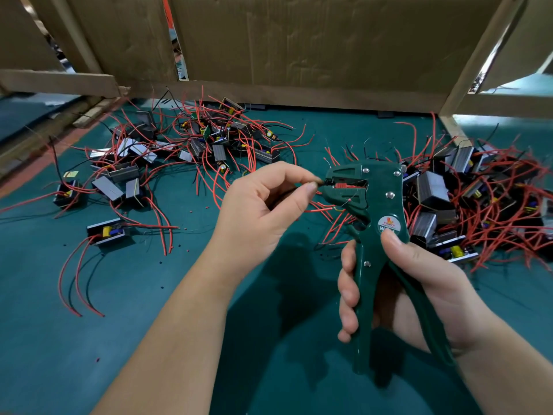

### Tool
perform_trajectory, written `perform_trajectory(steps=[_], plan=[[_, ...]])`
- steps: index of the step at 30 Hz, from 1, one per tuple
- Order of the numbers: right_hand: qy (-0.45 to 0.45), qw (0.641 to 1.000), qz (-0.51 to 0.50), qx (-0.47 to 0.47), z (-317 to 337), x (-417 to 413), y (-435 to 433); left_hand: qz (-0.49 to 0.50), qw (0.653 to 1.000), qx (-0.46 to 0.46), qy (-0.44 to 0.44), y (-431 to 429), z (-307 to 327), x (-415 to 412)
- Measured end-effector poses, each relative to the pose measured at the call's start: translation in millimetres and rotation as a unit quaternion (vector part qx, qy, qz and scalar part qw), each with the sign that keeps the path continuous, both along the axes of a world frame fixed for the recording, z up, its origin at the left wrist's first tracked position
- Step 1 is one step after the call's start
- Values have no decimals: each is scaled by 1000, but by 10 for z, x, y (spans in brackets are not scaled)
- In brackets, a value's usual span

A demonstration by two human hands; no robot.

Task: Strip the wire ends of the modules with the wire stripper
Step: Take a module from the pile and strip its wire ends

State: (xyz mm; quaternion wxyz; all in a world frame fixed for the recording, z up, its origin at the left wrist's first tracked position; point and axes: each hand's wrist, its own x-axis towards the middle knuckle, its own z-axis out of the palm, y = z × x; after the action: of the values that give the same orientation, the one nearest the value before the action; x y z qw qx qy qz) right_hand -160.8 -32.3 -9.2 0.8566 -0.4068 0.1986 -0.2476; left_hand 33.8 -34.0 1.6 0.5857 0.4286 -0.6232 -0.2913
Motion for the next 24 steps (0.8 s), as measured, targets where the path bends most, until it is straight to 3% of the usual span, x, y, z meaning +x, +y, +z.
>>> perform_trajectory(steps=[5, 8, 11, 15, 17, 21, 24], plan=[[41, 998, -56, 0, -9, 80, 45, 35, 997, 7, -74, -7, -41, 36], [68, 993, -99, 11, -21, 144, 93, -3, 983, 96, -154, -30, -80, 68], [98, 988, -119, 18, -36, 172, 132, -63, 969, 175, -163, -26, -92, 88], [122, 982, -141, 23, -32, 195, 138, -55, 966, 177, -182, -11, -51, 104], [111, 982, -147, 40, -13, 197, 108, -47, 963, 179, -195, -11, -43, 82], [5, 988, -125, 85, 27, 149, 24, -43, 975, 184, -121, -7, -54, 94], [-13, 985, -145, 92, 35, 109, -21, -17, 977, 178, -112, -13, -71, 146]])
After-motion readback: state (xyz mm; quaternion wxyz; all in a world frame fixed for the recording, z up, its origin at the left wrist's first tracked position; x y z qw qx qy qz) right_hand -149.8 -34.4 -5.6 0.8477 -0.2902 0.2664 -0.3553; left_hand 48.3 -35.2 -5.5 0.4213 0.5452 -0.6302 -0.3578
